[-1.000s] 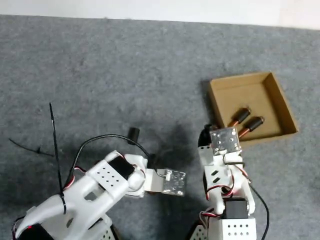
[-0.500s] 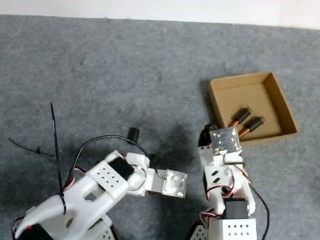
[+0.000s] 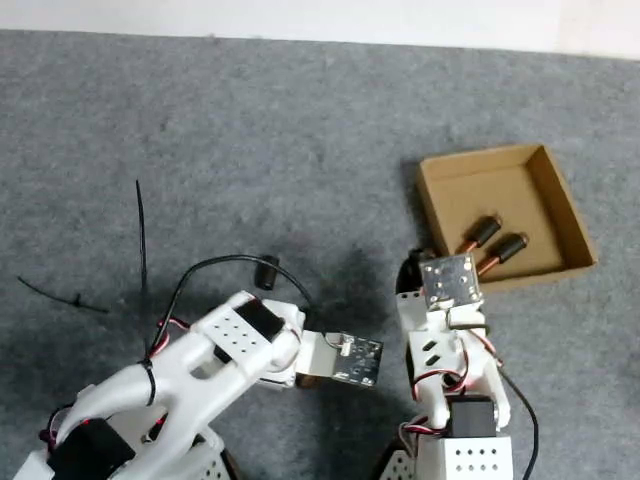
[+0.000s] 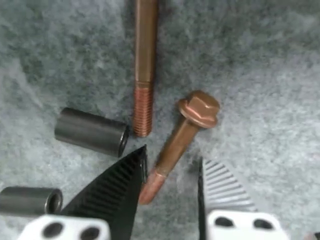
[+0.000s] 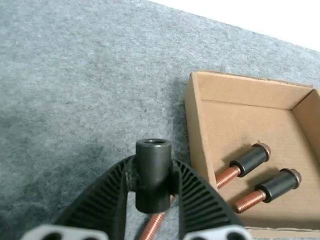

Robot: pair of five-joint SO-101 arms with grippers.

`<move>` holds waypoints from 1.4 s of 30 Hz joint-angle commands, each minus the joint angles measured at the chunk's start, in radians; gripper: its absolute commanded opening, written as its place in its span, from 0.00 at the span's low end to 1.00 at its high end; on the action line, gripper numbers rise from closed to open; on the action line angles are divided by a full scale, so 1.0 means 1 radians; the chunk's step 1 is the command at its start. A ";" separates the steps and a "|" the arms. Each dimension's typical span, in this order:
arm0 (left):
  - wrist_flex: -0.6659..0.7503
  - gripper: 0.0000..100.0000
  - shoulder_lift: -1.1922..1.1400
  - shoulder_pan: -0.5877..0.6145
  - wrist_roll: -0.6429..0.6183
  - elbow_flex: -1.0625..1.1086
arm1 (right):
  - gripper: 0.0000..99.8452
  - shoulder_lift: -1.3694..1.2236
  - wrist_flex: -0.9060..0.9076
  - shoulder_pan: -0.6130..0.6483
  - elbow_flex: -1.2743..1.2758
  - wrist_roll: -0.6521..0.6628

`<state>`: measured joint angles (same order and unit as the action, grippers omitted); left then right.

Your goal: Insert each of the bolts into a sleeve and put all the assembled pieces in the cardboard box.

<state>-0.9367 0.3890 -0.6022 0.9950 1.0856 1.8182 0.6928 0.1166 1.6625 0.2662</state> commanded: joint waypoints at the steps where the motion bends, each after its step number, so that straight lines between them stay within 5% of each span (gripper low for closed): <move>1: -0.003 0.16 -0.021 -0.018 0.006 -0.019 | 0.00 0.019 -0.004 -0.012 0.008 0.009; 7: -0.003 0.00 -0.025 -0.018 0.006 -0.019 | 0.00 0.019 -0.004 -0.012 0.008 0.009; 13: -0.003 0.01 -0.019 -0.010 0.003 -0.019 | 0.00 0.019 -0.004 -0.012 0.008 0.009; 20: 0.083 0.01 0.091 0.130 -0.252 -0.054 | 0.00 0.019 -0.004 -0.012 0.008 0.011; 35: 0.562 0.01 1.078 0.363 -0.789 0.490 | 0.00 0.019 -0.004 0.010 0.008 0.011; 42: 0.534 0.01 1.460 0.398 -0.839 0.610 | 0.00 0.015 -0.139 0.188 0.120 0.014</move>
<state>-0.3920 1.6732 -0.2248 0.1726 1.6778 1.8182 0.6498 0.2547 1.6686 0.2662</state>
